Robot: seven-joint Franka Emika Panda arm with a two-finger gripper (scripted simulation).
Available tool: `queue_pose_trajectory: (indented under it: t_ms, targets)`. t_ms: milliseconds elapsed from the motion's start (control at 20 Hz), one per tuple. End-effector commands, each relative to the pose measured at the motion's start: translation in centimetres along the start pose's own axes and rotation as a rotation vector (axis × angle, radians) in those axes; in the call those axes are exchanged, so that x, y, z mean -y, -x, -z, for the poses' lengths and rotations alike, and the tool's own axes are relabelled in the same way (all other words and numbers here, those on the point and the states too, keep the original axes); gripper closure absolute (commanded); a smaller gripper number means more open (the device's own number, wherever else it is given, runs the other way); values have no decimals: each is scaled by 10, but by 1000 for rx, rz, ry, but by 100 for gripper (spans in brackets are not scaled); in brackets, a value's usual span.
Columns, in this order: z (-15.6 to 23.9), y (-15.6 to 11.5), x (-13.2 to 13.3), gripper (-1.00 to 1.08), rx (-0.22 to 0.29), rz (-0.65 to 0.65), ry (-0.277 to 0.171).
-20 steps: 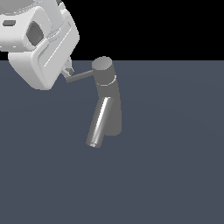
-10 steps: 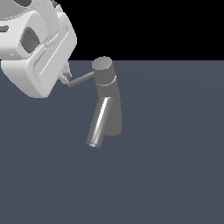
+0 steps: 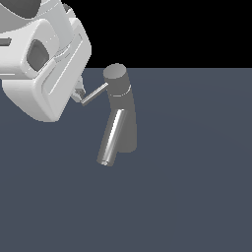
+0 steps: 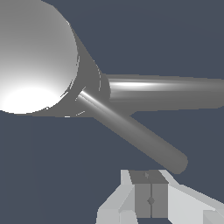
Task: Turn on the faucet by rotating a designated handle.
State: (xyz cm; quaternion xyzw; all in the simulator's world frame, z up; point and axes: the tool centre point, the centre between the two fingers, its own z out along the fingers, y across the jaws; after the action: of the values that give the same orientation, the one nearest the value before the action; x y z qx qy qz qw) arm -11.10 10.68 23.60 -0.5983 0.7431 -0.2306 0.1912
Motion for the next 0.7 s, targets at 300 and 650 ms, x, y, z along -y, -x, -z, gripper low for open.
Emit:
queue_pose_trajectory:
  t_ms: [300,650]
  targets:
    - [0,-15,-10,108,-6,-7,-2]
    - [-1,-35,-14,108,-10,-11,2]
